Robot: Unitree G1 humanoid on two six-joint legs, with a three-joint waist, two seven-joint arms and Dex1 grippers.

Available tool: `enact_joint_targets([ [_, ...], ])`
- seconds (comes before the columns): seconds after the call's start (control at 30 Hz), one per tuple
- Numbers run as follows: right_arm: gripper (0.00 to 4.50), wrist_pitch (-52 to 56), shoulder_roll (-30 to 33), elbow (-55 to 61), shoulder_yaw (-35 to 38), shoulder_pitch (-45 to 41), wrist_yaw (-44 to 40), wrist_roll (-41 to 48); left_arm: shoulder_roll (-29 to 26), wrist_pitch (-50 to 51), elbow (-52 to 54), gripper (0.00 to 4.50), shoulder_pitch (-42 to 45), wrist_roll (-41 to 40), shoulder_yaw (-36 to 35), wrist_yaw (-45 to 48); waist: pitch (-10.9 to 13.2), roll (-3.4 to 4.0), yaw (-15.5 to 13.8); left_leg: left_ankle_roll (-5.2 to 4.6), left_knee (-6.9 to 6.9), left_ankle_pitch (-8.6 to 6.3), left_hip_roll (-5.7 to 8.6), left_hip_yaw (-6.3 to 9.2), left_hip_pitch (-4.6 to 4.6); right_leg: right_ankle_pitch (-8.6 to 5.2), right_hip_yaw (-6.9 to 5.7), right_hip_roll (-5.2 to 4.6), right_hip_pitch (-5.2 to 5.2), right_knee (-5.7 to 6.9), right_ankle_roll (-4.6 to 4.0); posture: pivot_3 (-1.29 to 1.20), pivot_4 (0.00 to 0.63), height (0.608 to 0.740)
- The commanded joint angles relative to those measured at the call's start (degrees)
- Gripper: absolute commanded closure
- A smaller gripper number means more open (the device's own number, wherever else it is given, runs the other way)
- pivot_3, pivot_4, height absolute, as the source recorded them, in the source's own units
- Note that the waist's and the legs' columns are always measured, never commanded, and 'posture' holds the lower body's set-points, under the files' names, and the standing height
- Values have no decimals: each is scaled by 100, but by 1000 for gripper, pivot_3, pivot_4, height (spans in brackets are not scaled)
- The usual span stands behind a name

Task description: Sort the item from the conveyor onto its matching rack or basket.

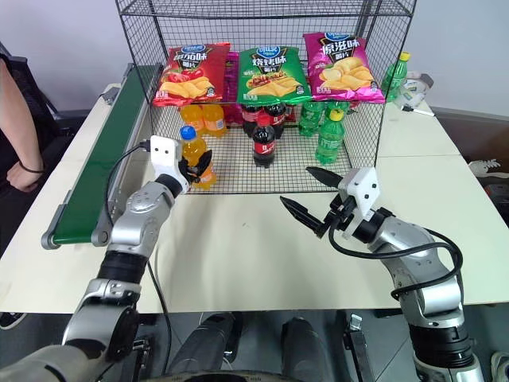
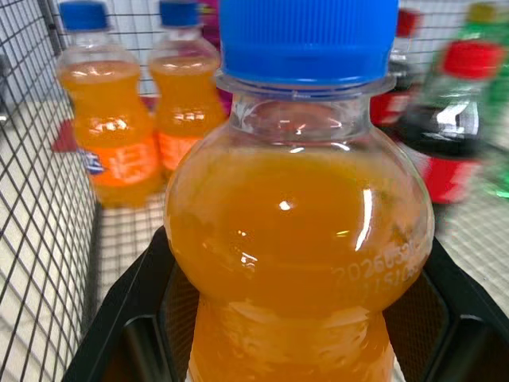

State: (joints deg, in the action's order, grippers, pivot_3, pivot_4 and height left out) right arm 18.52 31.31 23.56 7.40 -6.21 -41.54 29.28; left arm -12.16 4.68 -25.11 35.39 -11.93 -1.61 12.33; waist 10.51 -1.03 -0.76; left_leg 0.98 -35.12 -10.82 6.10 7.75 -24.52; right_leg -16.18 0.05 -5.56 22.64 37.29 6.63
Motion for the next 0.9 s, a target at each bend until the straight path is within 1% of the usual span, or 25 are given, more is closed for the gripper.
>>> enact_joint_targets([
  [0.03, 0, -116, 40, 225, 125, 29, 61, -29, 119, -1057, -874, 1761, 578, 220, -172, -54, 0, 0, 5, 0, 2, 0, 0, 0, 0, 0, 0, 1, 2, 0, 0, 0, 150, 740],
  [0.23, 0, -129, 54, 291, 121, 72, 133, -83, 272, -1948, -2248, 1761, 1143, 337, -292, -133, 0, -1, 8, 0, 1, 0, 0, 0, 0, 1, -2, 2, 3, 4, 2, 0, 150, 740],
  [0.43, 0, -132, 79, 299, 149, 15, 173, -113, 346, -2392, -3045, 1761, 1419, 387, -465, -327, 0, -1, 4, -1, -1, 0, 3, 0, 0, 1, -4, 6, 2, 10, 3, 0, 150, 740],
  [0.47, 0, -133, 82, 301, 149, -9, 183, -116, 372, -2424, -3108, 1379, 1437, 357, -505, -285, 0, -1, 6, -1, -1, 0, 4, 0, 0, 1, -4, 6, 2, 10, 3, 0, 150, 740],
  [0.53, 0, -117, 90, 324, 148, -43, 205, -106, 402, -2507, -3180, 424, 1449, 345, -551, -242, 0, -1, 5, -1, -1, 1, 4, 0, 0, 1, -4, 7, 2, 11, 3, 0, 150, 740],
  [0.57, 0, -107, 93, 337, 148, -53, 213, -100, 412, -2542, -3200, 65, 1451, 347, -570, -227, 0, -1, 5, -1, -2, 1, 4, 0, 0, 1, -4, 8, 2, 12, 3, 0, 150, 740],
  [0.77, 0, -59, 135, 395, 164, -50, 212, -64, 341, -2504, -2896, 65, 1211, 376, -601, -203, -1, -1, 7, -1, -4, 1, 4, 0, 2, 1, -4, 9, 0, 16, 3, 0, 150, 740],
  [0.83, 0, -50, 150, 410, 165, -41, 215, -52, 300, -2313, -2461, 65, 985, 249, -666, -96, -1, -1, 23, -1, -3, 1, 4, 0, 3, 1, -4, 9, 1, 16, 3, 0, 150, 740],
  [0.9, 0, -28, 160, 438, 158, -33, 221, -32, 240, -2089, -1752, 65, 616, 158, -694, 26, -1, 0, 35, 0, -2, 1, 2, 0, 3, 1, -3, 10, 3, 18, 3, 0, 150, 740],
])
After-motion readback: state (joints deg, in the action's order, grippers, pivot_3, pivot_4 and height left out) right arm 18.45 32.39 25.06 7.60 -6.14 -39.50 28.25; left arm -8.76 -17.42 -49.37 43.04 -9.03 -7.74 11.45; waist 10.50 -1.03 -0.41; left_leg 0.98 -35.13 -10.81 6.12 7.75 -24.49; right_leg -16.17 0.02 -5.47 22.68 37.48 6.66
